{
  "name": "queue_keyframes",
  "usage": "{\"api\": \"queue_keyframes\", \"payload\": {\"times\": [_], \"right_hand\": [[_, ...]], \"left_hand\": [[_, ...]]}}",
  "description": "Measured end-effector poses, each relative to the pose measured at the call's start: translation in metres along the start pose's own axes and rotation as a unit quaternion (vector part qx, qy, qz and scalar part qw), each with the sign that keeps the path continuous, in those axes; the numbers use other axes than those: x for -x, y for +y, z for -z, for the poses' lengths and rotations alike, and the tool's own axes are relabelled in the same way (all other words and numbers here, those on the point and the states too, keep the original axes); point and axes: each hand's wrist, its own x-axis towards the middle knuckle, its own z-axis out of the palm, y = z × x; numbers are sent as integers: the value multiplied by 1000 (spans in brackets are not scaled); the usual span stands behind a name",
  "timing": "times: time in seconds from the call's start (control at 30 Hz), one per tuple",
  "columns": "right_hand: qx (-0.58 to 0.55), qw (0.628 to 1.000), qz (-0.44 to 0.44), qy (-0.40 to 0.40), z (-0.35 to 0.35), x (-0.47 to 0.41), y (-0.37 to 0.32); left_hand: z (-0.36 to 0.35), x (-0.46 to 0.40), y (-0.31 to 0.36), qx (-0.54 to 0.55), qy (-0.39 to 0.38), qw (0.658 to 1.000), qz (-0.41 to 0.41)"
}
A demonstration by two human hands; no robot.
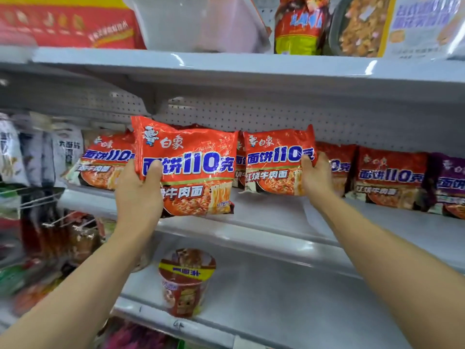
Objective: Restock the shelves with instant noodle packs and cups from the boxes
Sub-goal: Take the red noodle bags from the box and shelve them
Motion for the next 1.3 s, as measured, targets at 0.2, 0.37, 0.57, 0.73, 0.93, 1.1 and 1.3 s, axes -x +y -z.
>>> {"api": "queue_keyframes", "payload": {"times": [0.2,0.37,0.57,0.73,0.93,1.1,1.3], "right_hand": [[-2,999,-19,-30,-56,-35,13],[9,997,-56,-47,-75,-40,33],[26,993,-95,-58,-81,-40,47],[95,990,-70,-72,-73,-43,44],[151,985,-52,-69,-33,-59,43],[195,974,-49,-105,-1,-57,52],[236,962,-44,-127,19,-52,56]], "left_hand": [[-18,-19,-8,-14,8,1000,-11],[-34,-30,-15,-10,15,1000,-3],[-52,-32,-20,8,-7,1000,5],[-78,-35,-17,-7,-38,999,-10],[-123,-41,-26,-4,-80,997,22],[-155,-47,-42,-31,-117,991,49],[-170,-57,-54,-157,-103,982,31]]}}
